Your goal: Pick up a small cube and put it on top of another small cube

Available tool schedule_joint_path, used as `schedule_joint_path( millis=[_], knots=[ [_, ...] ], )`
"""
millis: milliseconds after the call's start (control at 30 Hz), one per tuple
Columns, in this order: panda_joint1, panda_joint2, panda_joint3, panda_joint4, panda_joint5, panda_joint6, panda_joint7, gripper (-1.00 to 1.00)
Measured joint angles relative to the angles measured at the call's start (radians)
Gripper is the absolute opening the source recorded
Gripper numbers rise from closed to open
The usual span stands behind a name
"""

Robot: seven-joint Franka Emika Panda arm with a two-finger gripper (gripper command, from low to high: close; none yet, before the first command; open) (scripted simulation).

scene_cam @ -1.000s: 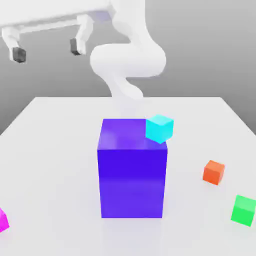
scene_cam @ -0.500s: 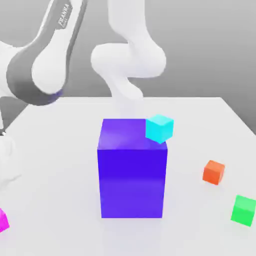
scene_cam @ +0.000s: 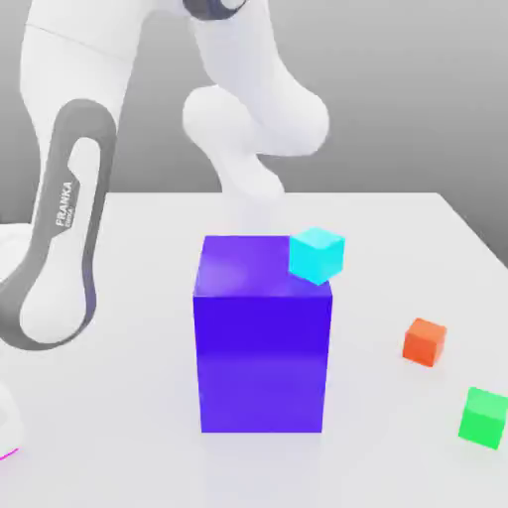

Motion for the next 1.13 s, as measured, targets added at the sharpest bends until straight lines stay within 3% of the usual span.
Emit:
schedule_joint_path(
  millis=[167,767,900,1000,1033,1133],
  knots=[
    [0.076,-0.143,-0.056,-0.041,-0.097,-0.100,0.060,-1.00],
    [0.572,-0.341,0.340,-0.197,-0.323,-0.123,0.003,-1.00],
    [0.692,-0.382,0.444,-0.232,-0.395,-0.115,0.000,-1.00],
    [0.799,-0.297,0.486,-0.215,-0.493,-0.042,0.034,-1.00],
    [0.818,-0.259,0.484,-0.210,-0.520,-0.010,0.048,1.00],
    [0.818,-0.259,0.484,-0.210,-0.520,-0.010,0.048,1.00]
  ],
)
